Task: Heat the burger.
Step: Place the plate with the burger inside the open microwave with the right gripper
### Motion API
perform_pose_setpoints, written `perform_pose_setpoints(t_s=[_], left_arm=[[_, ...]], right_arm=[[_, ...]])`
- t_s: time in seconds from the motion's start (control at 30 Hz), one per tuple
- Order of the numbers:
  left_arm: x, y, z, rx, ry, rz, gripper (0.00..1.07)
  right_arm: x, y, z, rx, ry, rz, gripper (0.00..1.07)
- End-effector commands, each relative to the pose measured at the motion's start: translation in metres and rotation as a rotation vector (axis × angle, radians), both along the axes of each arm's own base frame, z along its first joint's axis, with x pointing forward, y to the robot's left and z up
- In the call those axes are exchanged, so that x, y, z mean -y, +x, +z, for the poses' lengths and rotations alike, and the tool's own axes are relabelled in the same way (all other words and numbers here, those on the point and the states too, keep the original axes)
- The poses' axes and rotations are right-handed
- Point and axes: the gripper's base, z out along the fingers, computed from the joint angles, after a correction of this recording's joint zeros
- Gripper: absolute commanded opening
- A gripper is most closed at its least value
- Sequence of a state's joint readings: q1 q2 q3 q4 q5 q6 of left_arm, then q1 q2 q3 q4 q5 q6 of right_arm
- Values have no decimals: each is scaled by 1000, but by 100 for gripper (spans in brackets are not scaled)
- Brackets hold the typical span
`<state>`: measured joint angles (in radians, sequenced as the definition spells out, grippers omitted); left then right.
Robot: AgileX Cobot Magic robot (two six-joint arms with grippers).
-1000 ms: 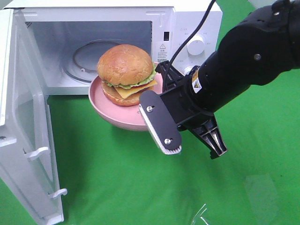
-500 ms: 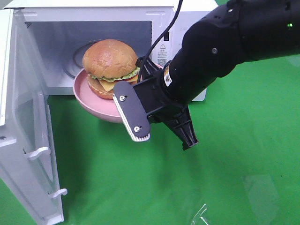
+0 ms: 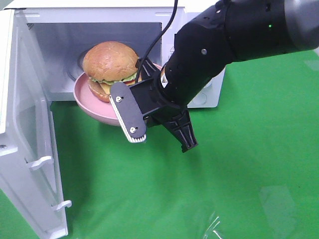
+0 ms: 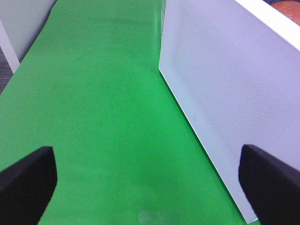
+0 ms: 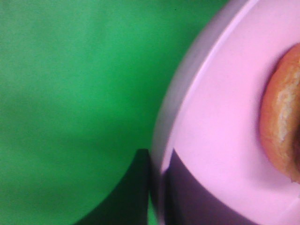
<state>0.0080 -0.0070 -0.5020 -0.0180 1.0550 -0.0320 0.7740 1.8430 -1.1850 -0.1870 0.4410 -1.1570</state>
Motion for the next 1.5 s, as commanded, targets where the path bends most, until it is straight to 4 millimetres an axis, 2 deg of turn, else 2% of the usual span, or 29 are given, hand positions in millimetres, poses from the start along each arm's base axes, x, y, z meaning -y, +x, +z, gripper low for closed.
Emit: perform_pose_setpoints(t_s=[0.03, 0.47, 1.0, 1.1, 1.3, 1.5], left_arm=[[0, -2, 0, 31, 2, -1, 98], [0, -2, 0, 31, 2, -1, 98], [0, -2, 0, 31, 2, -1, 98], [0, -2, 0, 31, 2, -1, 98], [0, -2, 0, 31, 2, -1, 98], [0, -2, 0, 31, 2, -1, 98]], right_arm=[[-10, 10, 10, 59, 49, 8, 0], [-27, 29, 6, 47, 65, -43, 0], [-57, 70, 1, 54, 30, -136, 0], [-59, 71, 0, 53, 29, -138, 0], [-64, 87, -4, 57, 53, -194, 0], [-69, 103, 1, 85, 86, -236, 0]])
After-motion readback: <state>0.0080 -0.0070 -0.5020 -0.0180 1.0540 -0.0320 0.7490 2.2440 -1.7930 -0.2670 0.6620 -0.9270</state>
